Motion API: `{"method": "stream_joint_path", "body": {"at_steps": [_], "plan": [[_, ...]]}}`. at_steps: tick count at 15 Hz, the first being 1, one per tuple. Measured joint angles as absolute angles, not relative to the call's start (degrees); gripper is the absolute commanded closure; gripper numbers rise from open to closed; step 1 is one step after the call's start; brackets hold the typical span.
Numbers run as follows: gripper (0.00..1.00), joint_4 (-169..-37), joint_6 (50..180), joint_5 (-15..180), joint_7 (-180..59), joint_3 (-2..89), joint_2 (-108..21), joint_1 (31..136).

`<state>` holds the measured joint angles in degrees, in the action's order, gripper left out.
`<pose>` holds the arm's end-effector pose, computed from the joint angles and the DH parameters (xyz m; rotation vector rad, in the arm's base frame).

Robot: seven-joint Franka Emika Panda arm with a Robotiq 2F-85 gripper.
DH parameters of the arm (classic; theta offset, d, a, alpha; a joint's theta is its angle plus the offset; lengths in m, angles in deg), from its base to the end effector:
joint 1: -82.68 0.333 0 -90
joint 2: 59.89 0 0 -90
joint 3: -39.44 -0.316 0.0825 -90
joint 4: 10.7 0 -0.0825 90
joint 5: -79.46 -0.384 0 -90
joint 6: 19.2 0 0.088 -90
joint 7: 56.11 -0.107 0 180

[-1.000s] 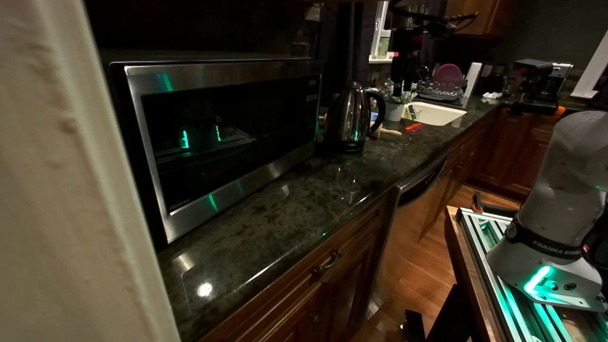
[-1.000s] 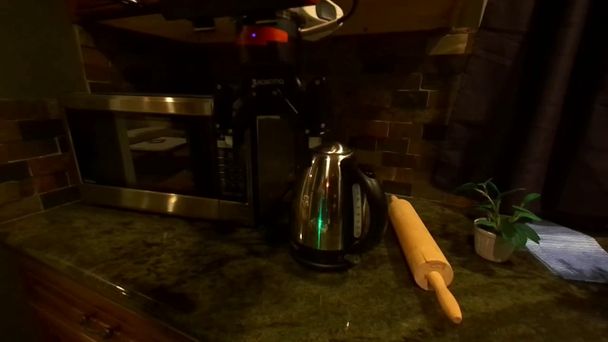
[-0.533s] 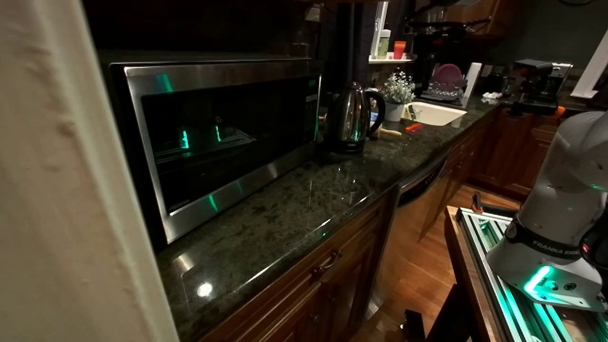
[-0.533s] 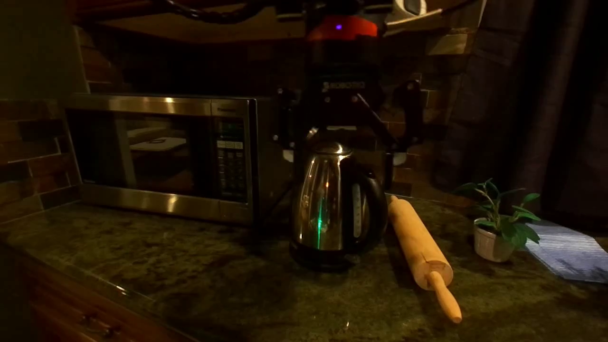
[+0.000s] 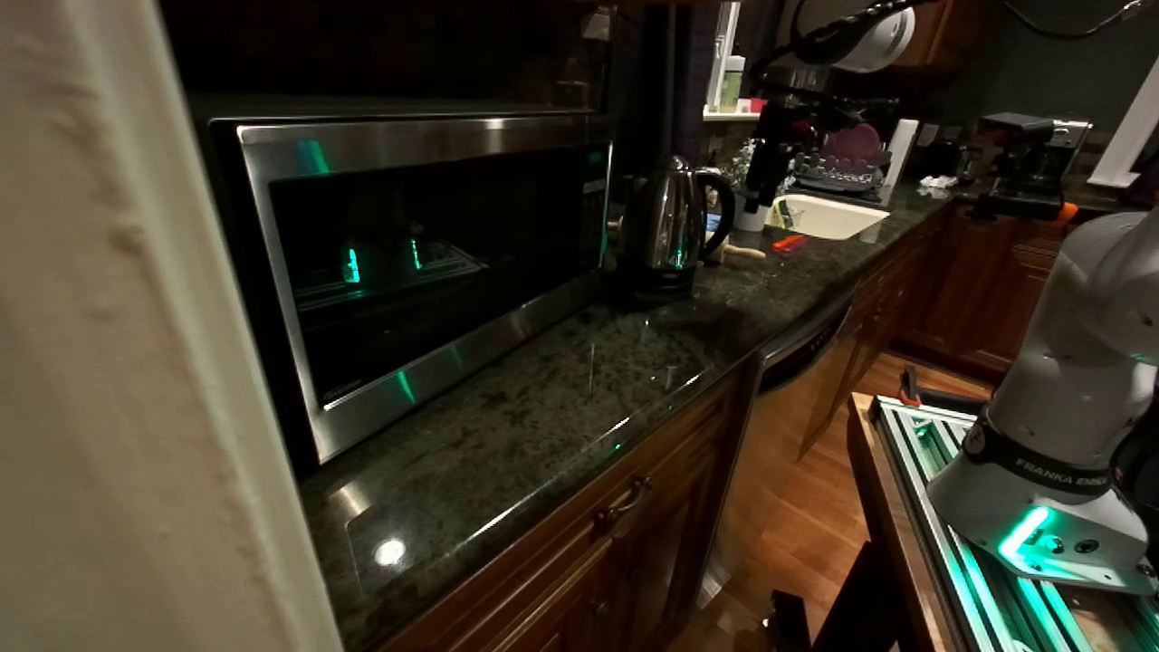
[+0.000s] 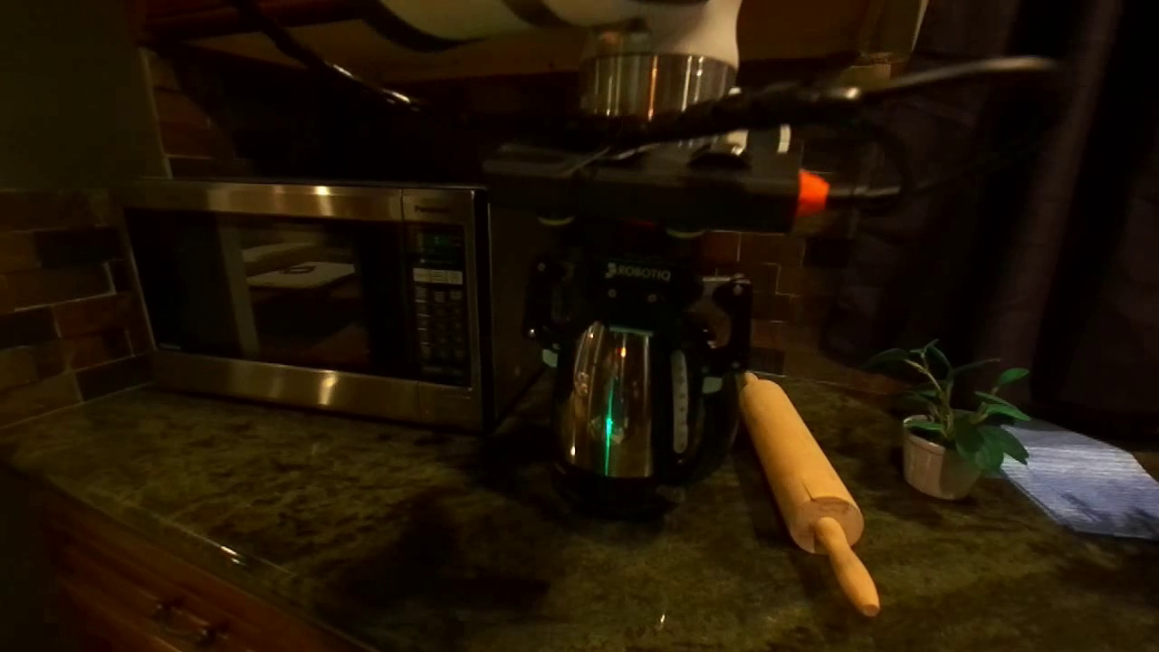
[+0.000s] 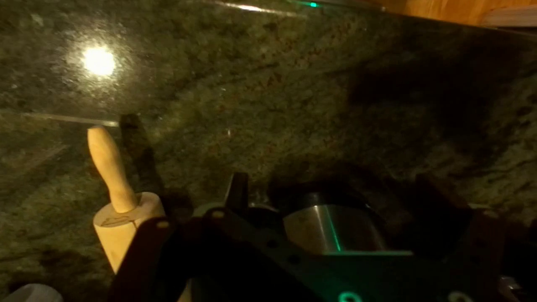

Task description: Move the kettle backwards

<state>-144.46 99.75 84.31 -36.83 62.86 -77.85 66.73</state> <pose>0.3486 -0.3000 0.4518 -3.0805 0.4574 -0.0812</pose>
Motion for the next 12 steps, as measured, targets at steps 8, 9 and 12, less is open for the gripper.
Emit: {"method": "stream_joint_path", "body": {"at_steps": [8, 9, 12], "plan": [[0.00, -146.03, 108.72, 79.26, -38.55, 60.47, -70.58, 68.58], [0.00, -146.01, 108.72, 79.25, -38.56, 60.49, -70.59, 68.54], [0.00, -145.89, 108.72, 79.25, -38.58, 60.33, -70.57, 68.44]]}}
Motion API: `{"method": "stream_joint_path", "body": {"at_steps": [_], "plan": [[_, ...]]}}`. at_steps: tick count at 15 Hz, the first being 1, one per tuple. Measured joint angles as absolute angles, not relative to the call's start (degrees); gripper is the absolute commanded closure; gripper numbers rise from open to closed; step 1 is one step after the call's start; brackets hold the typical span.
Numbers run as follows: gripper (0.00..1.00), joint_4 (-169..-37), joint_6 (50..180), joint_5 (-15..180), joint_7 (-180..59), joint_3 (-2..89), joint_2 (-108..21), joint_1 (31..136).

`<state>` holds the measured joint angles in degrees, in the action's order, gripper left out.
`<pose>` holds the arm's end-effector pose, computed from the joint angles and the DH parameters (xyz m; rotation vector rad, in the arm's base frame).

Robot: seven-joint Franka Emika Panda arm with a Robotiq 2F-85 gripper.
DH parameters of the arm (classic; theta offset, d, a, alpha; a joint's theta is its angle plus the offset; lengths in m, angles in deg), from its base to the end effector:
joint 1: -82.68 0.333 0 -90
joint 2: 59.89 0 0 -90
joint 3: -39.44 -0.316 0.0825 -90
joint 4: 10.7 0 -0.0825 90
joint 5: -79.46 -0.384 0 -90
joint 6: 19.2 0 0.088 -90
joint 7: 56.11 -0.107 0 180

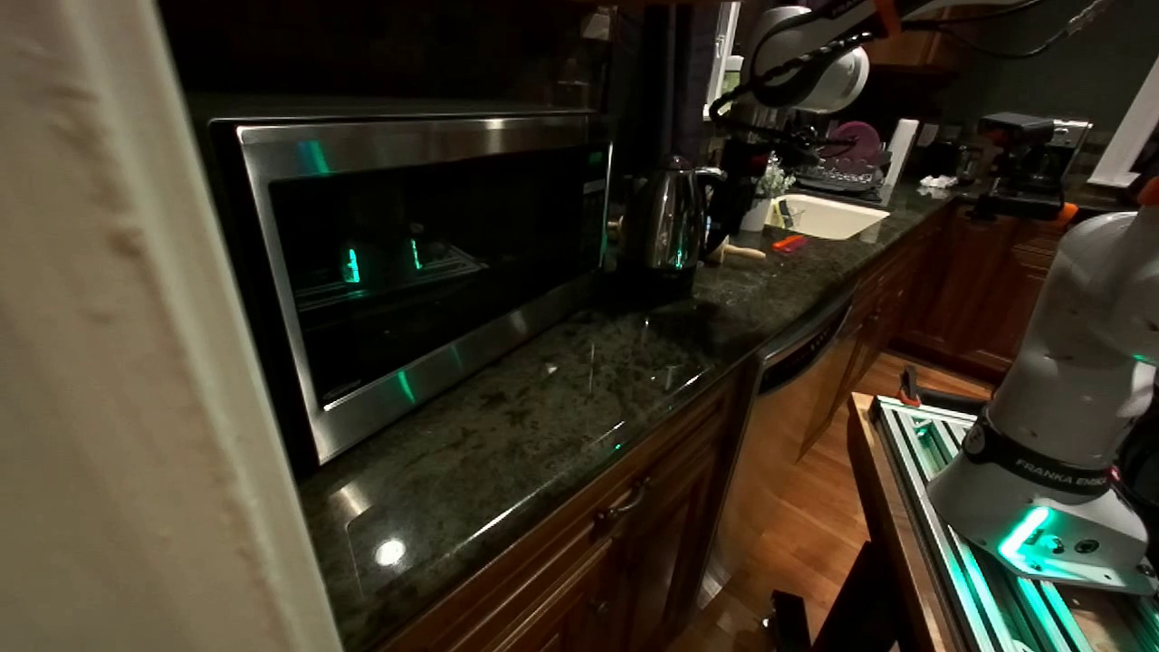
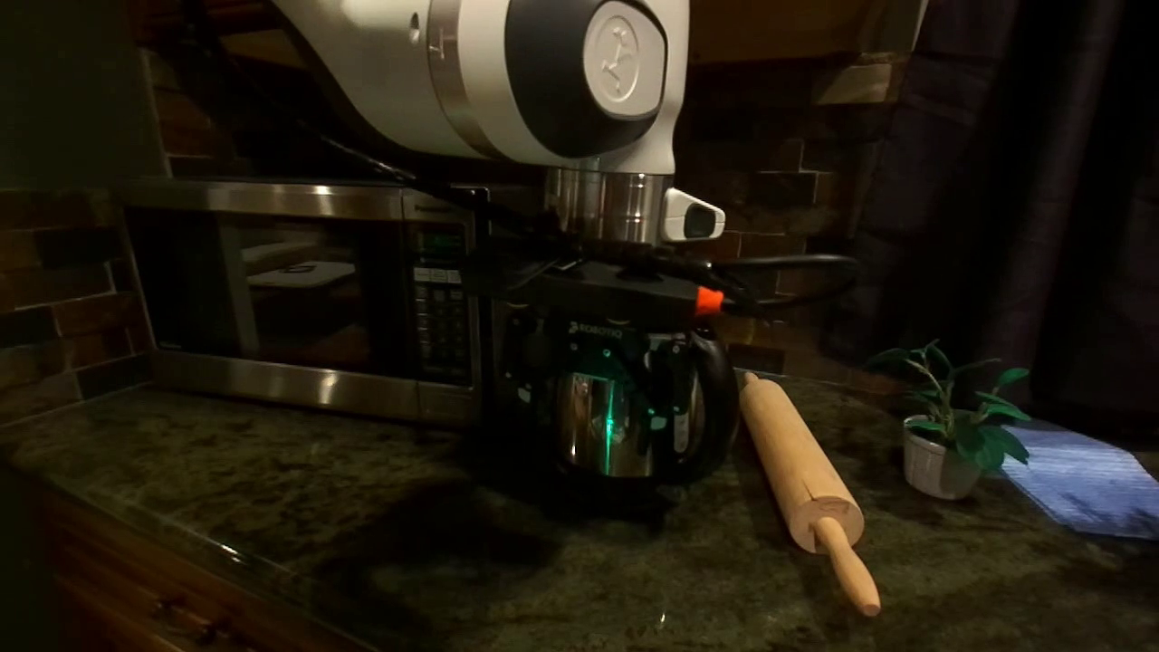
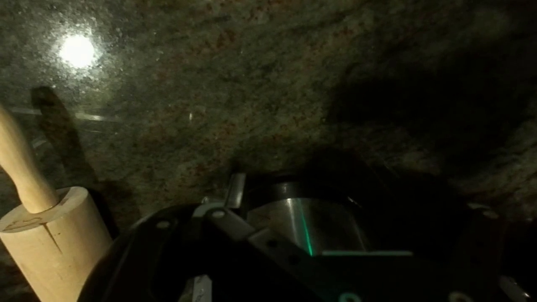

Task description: Move the kettle backwards

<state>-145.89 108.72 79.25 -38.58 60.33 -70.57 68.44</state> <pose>0.3922 -0.2780 0.4018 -3.0625 0.4709 -0.1132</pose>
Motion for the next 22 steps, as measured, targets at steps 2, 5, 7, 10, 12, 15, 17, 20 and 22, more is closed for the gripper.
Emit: {"method": "stream_joint_path", "body": {"at_steps": [2, 5, 7, 10, 12, 15, 17, 20, 22], "plan": [[0.00, -145.90, 108.75, 79.25, -39.01, 60.10, -69.95, 68.45], [0.00, -145.97, 109.96, 79.25, -39.75, 59.73, -67.51, 68.45], [0.00, -146.08, 113.32, 79.25, -41.58, 59.49, -65.43, 68.44], [0.00, -146.22, 118.65, 78.67, -44.51, 59.05, -62.54, 68.43], [0.00, -146.46, 121.43, 78.55, -46.30, 58.65, -60.92, 68.43], [0.00, -147.55, 124.47, 78.55, -48.26, 58.19, -59.57, 68.38], [0.00, -148.05, 126.37, 78.56, -48.98, 57.86, -59.36, 68.30], [0.00, -148.51, 128.33, 78.56, -49.34, 57.55, -59.13, 68.23], [0.00, -148.74, 129.64, 78.56, -49.35, 57.44, -58.90, 68.23]]}}
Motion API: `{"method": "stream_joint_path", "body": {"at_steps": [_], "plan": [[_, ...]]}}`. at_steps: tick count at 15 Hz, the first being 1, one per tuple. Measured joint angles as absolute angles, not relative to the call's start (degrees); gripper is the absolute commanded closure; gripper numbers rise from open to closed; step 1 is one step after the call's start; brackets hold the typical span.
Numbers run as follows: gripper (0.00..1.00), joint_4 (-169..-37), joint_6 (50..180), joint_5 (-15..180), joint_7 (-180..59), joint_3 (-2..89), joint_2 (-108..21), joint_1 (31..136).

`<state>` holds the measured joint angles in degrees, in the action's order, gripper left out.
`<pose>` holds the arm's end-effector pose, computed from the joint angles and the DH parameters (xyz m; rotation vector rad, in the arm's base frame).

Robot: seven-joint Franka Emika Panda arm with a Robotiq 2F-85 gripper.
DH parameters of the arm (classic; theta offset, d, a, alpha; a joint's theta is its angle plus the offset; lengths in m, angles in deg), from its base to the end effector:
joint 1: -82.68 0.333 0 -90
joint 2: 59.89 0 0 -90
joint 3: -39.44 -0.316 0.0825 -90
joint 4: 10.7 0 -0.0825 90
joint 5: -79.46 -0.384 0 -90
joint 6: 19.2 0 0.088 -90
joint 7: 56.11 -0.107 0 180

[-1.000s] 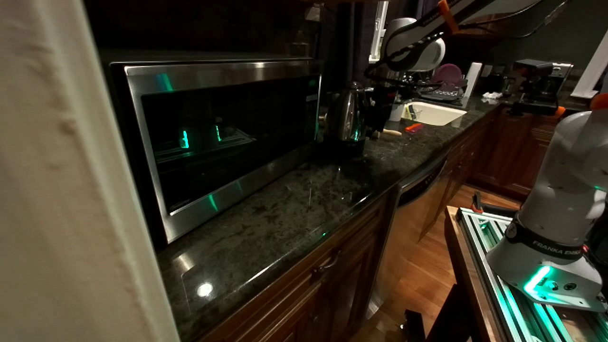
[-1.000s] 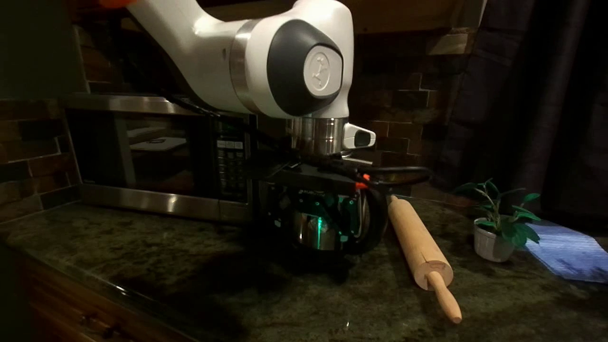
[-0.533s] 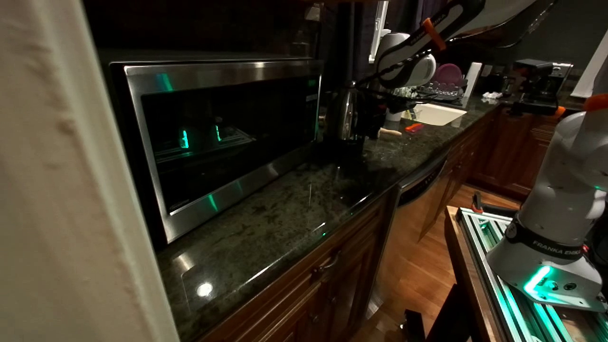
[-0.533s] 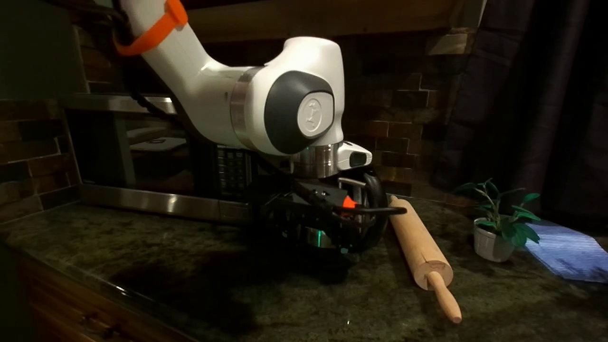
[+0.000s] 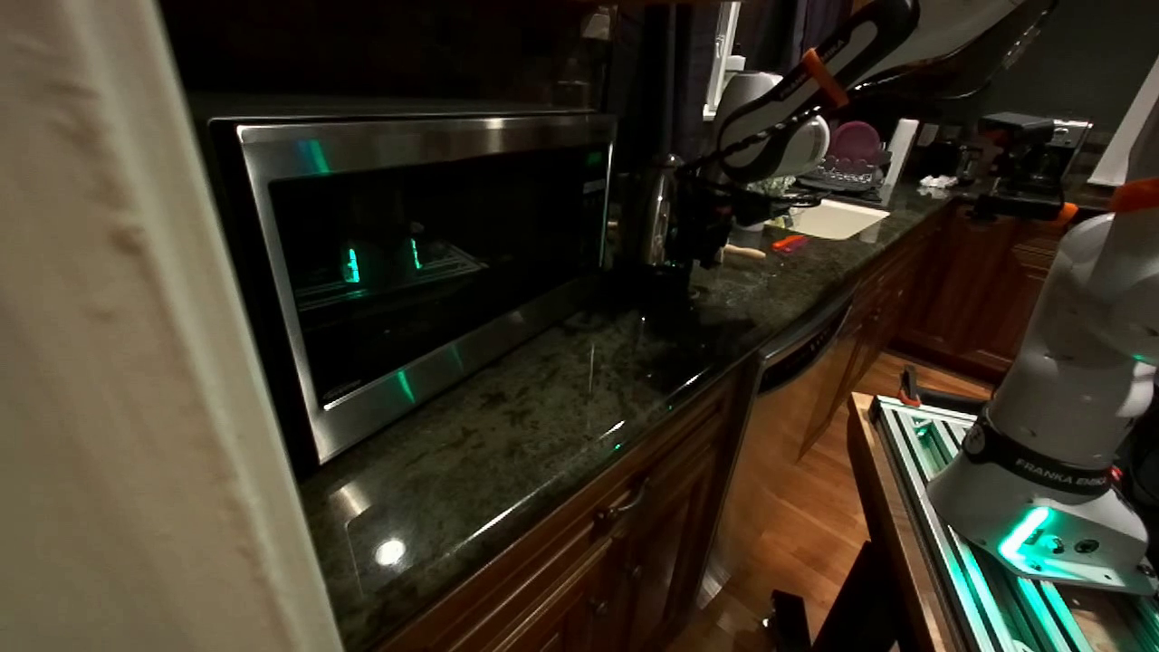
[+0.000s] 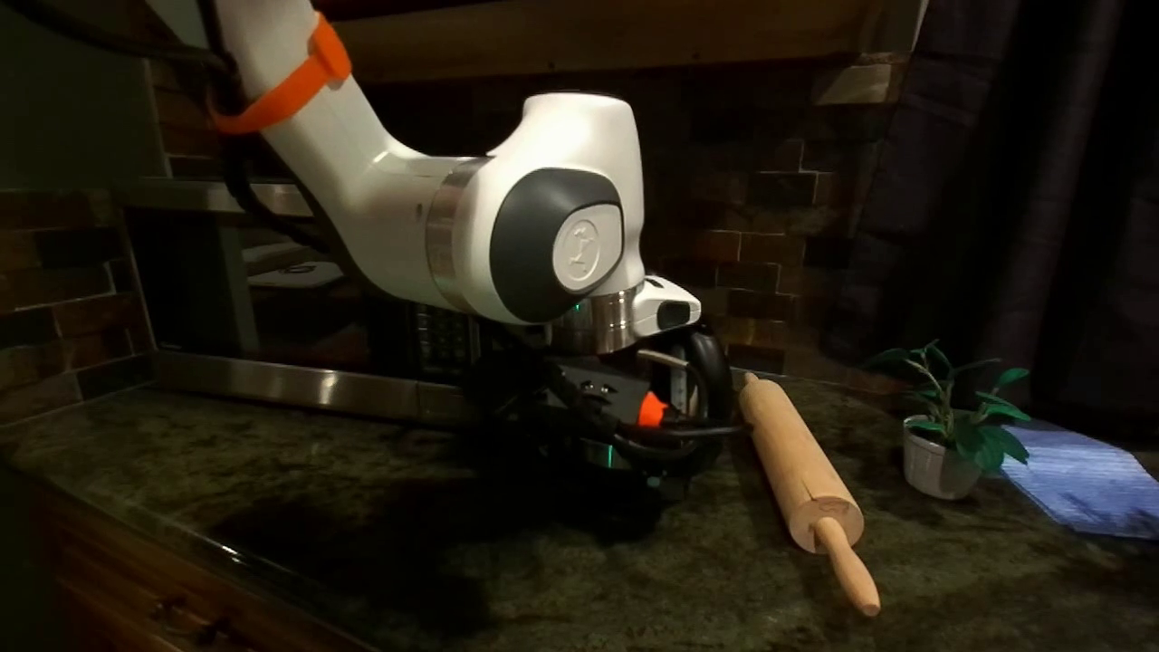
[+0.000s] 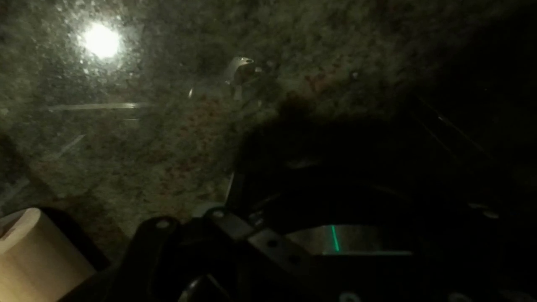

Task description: Move the kettle backwards

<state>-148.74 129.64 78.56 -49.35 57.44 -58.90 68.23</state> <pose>0.4276 -0.2723 0.3217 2.9961 -0.7025 0.2521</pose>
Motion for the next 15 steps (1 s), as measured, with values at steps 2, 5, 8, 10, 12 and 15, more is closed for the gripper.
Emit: {"method": "stream_joint_path", "body": {"at_steps": [2, 5, 8, 10, 12, 15], "plan": [[0.00, -148.89, 131.25, 78.56, -49.34, 57.37, -58.52, 68.22], [0.00, -148.90, 132.93, 78.44, -49.13, 57.15, -57.87, 68.22], [0.00, -148.65, 135.02, 77.32, -47.48, 56.72, -57.16, 68.21], [0.00, -148.31, 136.64, 76.32, -45.88, 56.29, -56.49, 68.20], [0.00, -147.84, 136.80, 75.51, -44.28, 56.03, -55.95, 67.99], [0.00, -147.07, 136.79, 74.49, -42.38, 55.75, -55.28, 67.65]]}}
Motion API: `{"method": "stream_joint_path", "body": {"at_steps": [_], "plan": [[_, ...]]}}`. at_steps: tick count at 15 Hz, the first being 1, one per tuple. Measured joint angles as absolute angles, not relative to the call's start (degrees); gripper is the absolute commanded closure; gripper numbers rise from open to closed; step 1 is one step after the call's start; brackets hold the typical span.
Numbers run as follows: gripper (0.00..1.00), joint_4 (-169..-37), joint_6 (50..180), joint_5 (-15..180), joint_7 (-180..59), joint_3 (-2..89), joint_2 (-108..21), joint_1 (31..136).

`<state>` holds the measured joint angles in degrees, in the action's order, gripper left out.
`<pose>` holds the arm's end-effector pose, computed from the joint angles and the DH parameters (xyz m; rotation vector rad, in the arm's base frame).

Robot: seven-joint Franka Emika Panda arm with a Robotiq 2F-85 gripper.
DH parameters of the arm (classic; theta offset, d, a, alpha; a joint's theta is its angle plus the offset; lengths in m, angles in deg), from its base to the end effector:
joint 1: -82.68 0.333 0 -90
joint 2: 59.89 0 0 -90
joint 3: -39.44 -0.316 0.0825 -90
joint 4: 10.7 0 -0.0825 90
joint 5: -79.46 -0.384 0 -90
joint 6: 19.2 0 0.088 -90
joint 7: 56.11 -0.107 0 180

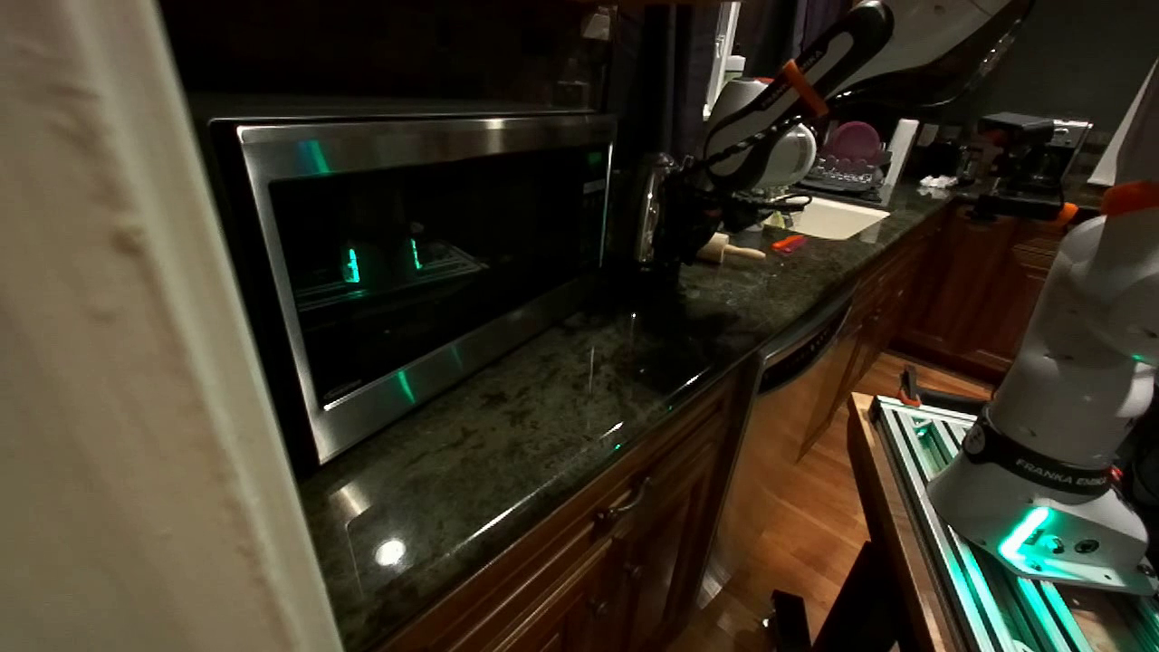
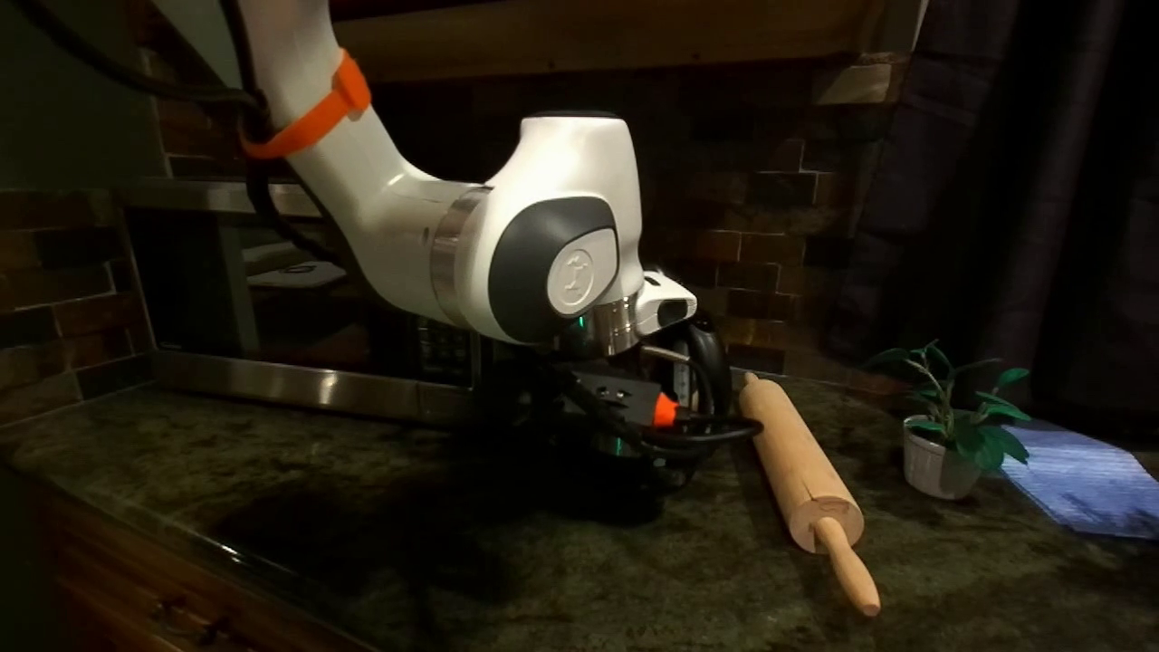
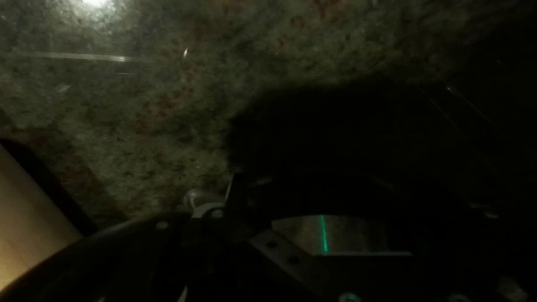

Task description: Move the kettle backwards

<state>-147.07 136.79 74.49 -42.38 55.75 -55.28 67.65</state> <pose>0.4478 -0.2763 0.3161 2.9826 -0.5705 0.3886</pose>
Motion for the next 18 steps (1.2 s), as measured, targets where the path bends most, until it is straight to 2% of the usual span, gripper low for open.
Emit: {"method": "stream_joint_path", "body": {"at_steps": [18], "plan": [[0.00, -133.46, 138.78, 66.66, -31.07, 48.72, -44.08, 61.66]]}}
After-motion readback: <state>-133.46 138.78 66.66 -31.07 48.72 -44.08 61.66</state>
